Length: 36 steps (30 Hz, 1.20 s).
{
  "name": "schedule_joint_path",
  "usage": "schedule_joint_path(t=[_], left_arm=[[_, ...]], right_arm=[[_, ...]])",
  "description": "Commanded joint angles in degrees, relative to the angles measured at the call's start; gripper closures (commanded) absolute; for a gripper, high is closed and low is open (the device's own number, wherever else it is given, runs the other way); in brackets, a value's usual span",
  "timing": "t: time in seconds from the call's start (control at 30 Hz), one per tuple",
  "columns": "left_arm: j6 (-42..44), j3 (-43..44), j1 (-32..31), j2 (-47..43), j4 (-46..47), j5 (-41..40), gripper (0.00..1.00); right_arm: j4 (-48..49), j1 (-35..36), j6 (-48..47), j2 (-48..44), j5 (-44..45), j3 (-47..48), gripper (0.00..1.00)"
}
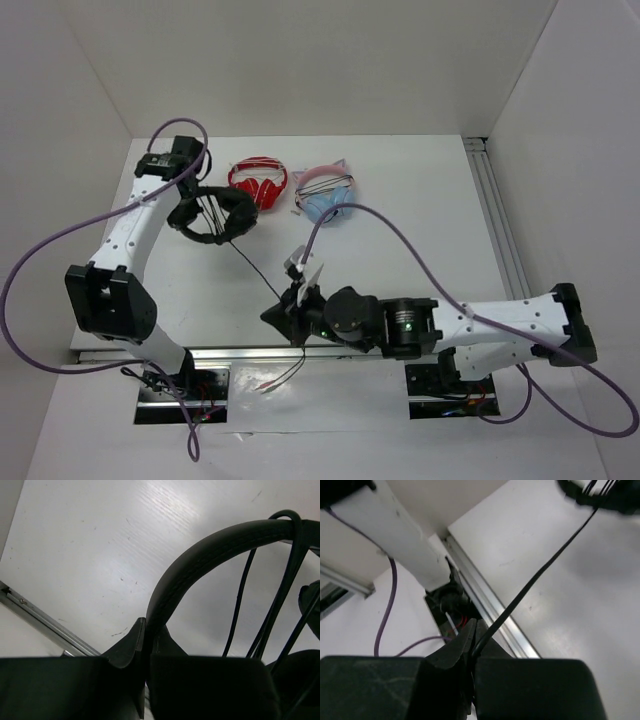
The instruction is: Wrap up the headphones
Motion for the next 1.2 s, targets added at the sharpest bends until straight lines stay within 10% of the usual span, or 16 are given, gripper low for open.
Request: schedule_joint_path(t=[0.0,0.3,0.63,0.9,1.17], left_arm=[[-2.33,-2.95,-4.40,0.12,5.76,-3.16,1.00],[15.33,-19.11,-20.47,-5.59,17.81,3.52,1.00],[19.12,-21.85,-39.46,-15.07,16.41,10.02,1.00],[15.17,-17.91,-47.66,-29.22,8.86,12.31,1.00],[15.87,4.49,-48.18,-28.10,3.31,17.06,1.00]], right_arm=[[-12.66,0.30,-3.78,-2.22,6.55,10.70,1.00],[-41.50,-14.78,-17.92,6.82,18.96,30.67,1.00],[-39.43,-32.47,-29.63,8.86,23.79,28.95,1.00],[-30.19,-48.02,-27.26,7.80,2.81,22.52,1.00],[-18.64,-54.28,-21.20,9.21,-30.35,15.42,1.00]])
